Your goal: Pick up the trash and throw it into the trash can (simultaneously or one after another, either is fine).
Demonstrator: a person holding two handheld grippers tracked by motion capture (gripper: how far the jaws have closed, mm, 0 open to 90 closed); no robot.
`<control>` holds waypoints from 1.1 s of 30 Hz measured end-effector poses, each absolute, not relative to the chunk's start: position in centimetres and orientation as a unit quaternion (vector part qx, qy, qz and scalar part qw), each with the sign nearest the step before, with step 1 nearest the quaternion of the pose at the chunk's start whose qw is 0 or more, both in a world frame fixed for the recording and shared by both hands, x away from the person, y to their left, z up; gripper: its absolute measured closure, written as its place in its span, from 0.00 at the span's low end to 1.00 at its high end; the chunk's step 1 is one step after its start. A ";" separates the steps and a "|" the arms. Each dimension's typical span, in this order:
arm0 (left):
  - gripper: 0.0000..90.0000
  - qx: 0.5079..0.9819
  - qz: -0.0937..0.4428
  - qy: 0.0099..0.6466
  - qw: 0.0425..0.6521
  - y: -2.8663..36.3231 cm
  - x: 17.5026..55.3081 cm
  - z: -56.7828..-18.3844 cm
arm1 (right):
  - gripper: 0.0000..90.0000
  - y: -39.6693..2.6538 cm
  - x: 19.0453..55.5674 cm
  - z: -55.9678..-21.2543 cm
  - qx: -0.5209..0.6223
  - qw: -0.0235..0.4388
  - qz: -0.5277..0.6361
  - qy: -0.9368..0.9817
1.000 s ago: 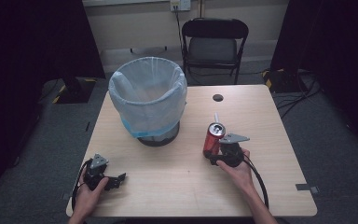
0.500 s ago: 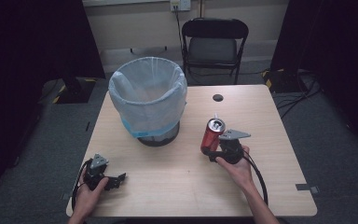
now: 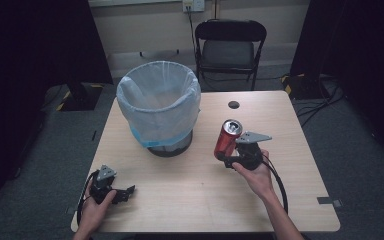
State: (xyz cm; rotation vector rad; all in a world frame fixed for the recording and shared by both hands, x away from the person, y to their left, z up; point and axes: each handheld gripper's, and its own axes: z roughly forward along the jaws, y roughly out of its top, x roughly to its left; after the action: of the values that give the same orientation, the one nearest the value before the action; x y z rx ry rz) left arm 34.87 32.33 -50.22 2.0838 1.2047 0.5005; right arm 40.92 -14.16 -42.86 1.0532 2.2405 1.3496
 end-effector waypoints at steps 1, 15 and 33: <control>0.00 0.799 0.192 0.462 0.335 32.3 34.9 -50.2 | 0.38 -14.2 40.9 -42.9 0.369 0.160 0.472 0.784; 0.00 0.799 0.192 0.462 0.335 32.3 34.9 -50.2 | 0.38 -14.2 41.6 -40.2 0.369 0.162 0.502 0.765; 0.00 0.799 0.192 0.462 0.335 32.3 34.9 -50.2 | 0.38 -13.2 41.8 -35.6 0.344 0.193 0.516 0.760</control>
State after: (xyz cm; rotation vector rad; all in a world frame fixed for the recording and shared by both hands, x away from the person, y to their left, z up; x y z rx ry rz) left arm 34.87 32.33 -50.22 2.0840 1.2054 0.5010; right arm 41.77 -13.20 -35.59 0.9652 2.1318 1.4486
